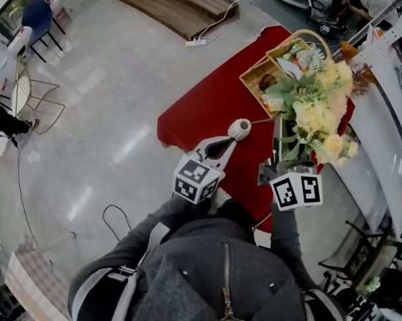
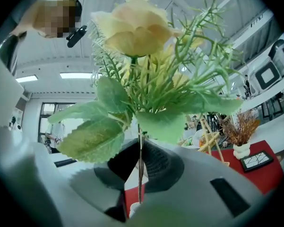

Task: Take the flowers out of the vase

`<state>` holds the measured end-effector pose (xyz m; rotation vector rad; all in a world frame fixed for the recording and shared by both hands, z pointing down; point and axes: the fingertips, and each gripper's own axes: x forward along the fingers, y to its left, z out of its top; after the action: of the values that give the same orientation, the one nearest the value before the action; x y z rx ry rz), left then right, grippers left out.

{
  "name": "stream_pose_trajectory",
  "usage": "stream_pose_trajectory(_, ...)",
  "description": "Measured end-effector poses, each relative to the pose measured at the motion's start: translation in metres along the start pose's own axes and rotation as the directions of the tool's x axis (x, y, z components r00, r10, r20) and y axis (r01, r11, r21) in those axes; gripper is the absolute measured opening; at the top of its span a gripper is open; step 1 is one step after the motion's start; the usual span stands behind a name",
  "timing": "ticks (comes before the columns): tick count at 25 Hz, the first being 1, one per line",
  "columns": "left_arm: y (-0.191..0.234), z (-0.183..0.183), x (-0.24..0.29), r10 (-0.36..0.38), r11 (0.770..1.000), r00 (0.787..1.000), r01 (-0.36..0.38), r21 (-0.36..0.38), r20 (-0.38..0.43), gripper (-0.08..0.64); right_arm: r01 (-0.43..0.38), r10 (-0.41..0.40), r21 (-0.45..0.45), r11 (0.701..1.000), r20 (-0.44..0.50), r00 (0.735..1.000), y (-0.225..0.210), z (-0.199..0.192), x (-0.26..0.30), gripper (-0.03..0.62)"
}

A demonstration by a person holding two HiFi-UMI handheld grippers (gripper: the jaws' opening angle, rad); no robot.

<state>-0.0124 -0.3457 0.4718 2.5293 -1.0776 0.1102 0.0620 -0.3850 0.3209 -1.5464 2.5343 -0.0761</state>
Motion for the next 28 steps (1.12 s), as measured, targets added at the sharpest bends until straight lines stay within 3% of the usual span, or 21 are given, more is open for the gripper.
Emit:
stream_pose_trajectory(7,-0.02,-0.007,0.0,-0.059,0.998,0.998,0.059,0.005,-0.023,0.008,0.105,-0.105,-0.033,0.994,0.017,0.994,-0.025,0.016,-0.036,0.028)
stream_pose_trajectory(19,-0.039,-0.02,0.007,-0.102,0.995,0.993,0.102,0.005,-0.052,0.008,0.29,-0.299,-0.112,0.95,-0.074,0.951,-0.074,-0.029,-0.104,0.028)
stream_pose_trajectory(28,-0.063,-0.032,0.007,-0.127,0.991,0.988,0.13,0.025,-0.082,0.008,0.313,-0.321,-0.075,0.947,-0.142,0.936,-0.076,-0.075,-0.147,0.028)
